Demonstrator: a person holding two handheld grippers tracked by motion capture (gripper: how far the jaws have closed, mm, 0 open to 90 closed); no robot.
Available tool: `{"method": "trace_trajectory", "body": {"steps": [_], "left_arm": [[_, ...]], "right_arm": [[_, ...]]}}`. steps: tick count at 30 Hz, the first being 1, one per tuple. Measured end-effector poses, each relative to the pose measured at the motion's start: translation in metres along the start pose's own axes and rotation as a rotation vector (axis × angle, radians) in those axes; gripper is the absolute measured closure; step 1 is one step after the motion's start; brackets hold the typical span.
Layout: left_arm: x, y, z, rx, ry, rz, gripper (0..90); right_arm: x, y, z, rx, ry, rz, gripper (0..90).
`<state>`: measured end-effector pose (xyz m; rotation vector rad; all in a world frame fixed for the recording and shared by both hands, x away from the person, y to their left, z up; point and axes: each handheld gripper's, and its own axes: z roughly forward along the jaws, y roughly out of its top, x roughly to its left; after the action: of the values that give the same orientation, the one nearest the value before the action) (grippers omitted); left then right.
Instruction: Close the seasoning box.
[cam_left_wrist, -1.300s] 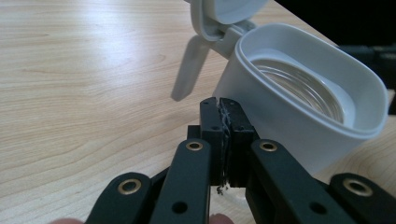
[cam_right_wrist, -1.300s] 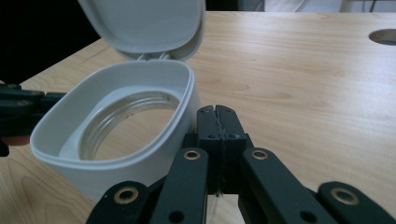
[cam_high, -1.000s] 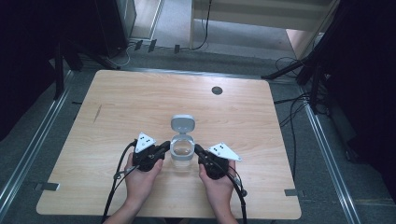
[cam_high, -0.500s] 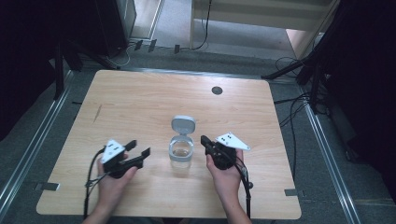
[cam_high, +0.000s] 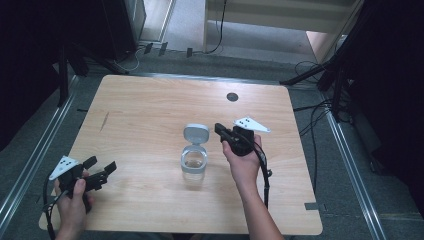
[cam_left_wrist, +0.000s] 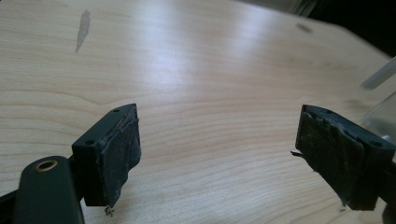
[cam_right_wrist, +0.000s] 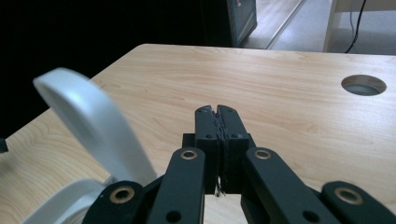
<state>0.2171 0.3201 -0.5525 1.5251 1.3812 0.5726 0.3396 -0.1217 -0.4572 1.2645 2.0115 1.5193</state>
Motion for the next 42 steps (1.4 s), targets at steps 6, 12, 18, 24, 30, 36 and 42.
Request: {"method": "trace_trajectory", "body": {"steps": [6, 12, 18, 24, 30, 36, 42], "left_arm": [[0.000, 0.001, 0.002, 0.025, -0.011, -0.003, 14.6], [0.001, 0.001, 0.004, 0.032, -0.024, -0.008, 15.1], [0.002, 0.002, 0.004, 0.038, -0.033, -0.007, 15.3], [0.001, 0.002, 0.004, 0.038, -0.030, -0.005, 15.4], [0.002, 0.002, 0.004, 0.039, -0.034, -0.006, 15.4], [0.001, 0.002, 0.004, 0.036, -0.027, -0.013, 15.4], [0.001, 0.001, 0.004, 0.034, -0.026, -0.013, 15.4]], "right_arm": [[0.002, 0.018, 0.010, 0.006, 0.042, -0.011, 89.3], [0.010, 0.020, 0.012, 0.003, 0.125, -0.039, 89.1], [0.021, 0.005, -0.008, 0.007, 0.185, -0.060, 89.1], [0.015, -0.010, -0.031, -0.020, 0.106, -0.087, 74.5], [-0.013, -0.023, -0.058, -0.073, 0.014, -0.050, 30.5], [-0.049, -0.044, -0.084, -0.070, -0.040, -0.024, 17.8], [-0.074, -0.067, -0.107, -0.046, -0.132, -0.005, 18.3]]}}
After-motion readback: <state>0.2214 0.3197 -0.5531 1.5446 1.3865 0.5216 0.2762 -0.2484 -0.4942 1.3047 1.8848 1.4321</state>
